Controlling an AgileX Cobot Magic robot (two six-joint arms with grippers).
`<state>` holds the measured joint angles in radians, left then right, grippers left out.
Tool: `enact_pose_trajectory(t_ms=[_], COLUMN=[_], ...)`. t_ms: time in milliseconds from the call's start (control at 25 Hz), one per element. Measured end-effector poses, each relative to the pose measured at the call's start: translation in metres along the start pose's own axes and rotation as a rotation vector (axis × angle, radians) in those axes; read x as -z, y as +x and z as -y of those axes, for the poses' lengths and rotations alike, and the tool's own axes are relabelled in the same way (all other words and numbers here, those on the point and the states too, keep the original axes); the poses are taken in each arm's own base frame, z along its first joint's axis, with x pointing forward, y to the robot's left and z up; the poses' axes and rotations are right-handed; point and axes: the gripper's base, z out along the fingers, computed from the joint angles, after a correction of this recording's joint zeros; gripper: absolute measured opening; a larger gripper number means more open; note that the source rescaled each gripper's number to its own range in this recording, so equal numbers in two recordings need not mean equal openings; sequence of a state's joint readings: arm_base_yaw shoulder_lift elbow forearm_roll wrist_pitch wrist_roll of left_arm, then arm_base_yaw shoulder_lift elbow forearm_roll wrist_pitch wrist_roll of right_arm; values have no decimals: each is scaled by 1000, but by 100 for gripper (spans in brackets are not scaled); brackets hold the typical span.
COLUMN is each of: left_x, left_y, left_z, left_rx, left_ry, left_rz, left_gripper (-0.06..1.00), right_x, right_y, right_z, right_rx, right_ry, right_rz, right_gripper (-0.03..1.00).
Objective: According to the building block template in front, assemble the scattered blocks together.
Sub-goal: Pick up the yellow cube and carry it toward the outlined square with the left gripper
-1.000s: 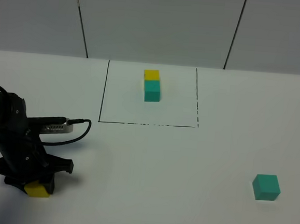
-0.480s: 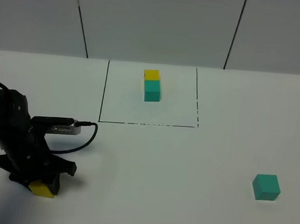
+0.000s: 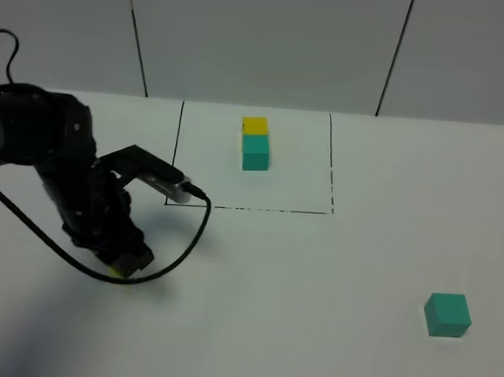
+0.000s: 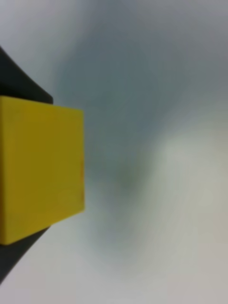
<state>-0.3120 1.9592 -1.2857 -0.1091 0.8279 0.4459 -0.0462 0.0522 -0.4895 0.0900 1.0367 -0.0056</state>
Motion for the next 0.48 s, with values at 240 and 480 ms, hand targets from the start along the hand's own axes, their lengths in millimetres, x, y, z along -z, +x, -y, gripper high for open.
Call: enact_pose_trajectory(t_ms=[240,480], left_x=[24,12], left_y=[-52,-87], left_z=[36,65], left_rx=[-352,-562], left_ry=[-62,-22], left_rz=[63,-7], left_gripper=[0,0], right_x=[0,0], right_y=[0,0], right_z=[0,0], right_rx=[0,0], right_ry=[0,0], right_rz=[0,0], right_gripper=[84,84])
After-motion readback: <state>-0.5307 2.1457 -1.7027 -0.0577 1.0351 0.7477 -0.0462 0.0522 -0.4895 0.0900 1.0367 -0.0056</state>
